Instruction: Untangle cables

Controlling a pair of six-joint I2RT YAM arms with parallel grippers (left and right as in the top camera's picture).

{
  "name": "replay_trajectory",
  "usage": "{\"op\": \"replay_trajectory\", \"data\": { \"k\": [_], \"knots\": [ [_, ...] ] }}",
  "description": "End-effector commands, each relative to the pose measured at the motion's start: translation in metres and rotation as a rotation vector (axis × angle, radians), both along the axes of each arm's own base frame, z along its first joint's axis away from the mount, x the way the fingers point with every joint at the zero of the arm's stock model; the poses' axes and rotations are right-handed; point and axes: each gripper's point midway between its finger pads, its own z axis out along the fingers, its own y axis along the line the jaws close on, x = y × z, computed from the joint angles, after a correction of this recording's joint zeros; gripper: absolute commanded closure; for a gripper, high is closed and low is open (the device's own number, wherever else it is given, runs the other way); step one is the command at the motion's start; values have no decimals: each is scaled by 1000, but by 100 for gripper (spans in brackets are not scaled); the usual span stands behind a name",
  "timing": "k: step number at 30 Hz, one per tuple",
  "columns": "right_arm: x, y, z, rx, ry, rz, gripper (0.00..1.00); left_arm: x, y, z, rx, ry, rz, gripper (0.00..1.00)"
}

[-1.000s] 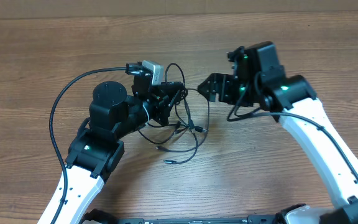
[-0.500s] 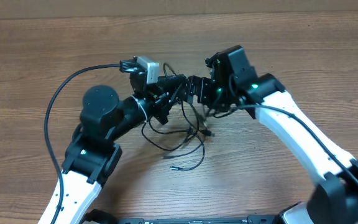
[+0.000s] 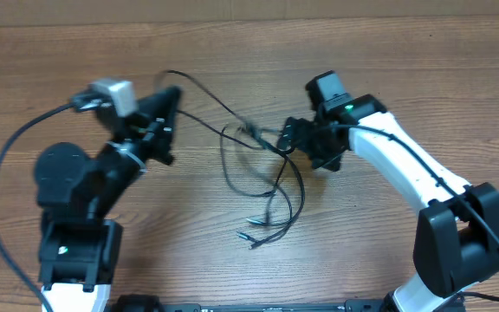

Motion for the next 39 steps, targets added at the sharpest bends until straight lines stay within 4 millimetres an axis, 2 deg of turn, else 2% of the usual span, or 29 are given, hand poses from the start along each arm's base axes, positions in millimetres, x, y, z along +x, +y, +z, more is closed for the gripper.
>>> {"op": "replay_trajectory", "data": {
  "k": [1, 4, 7, 9, 11, 13, 15, 16, 20, 24, 30, 35, 39],
  "knots": [
    [16, -53, -5, -146, -15, -124, 5, 2, 44, 13, -12, -5, 152, 96],
    [17, -83, -7, -180, 12, -191, 5, 5, 71, 7, -14, 24, 236, 96],
    [17, -105, -8, -192, 34, -247, 5, 5, 89, 3, -15, 37, 292, 96],
    [19, -113, -8, -187, 34, -248, 5, 6, 95, 0, -19, 50, 296, 96],
    [19, -112, -7, -167, 31, -211, 5, 7, 92, -4, -24, 65, 254, 96],
    [20, -95, -5, -90, 6, -84, 5, 8, 82, -9, -31, 85, 179, 96],
    [19, -65, 3, 36, -44, 110, 8, 10, 72, -15, -39, 106, 108, 96],
    [14, -41, 9, 117, -79, 243, 12, 12, 66, -18, -47, 119, 60, 96],
    [0, -7, 11, 137, -103, 409, 14, 14, 63, -23, -83, 151, 40, 96],
    [-18, 24, 10, 122, -131, 587, 26, 13, 63, -22, -117, 169, 43, 96],
    [-40, 42, 11, 63, -119, 680, 27, 16, 68, -23, -247, 235, 82, 96],
    [-45, 50, 36, 78, -199, 719, 25, 19, 74, -22, -455, 327, 128, 96],
    [-35, 81, 62, 184, -389, 859, 18, 19, 75, -22, -624, 405, 140, 96]
  ]
}}
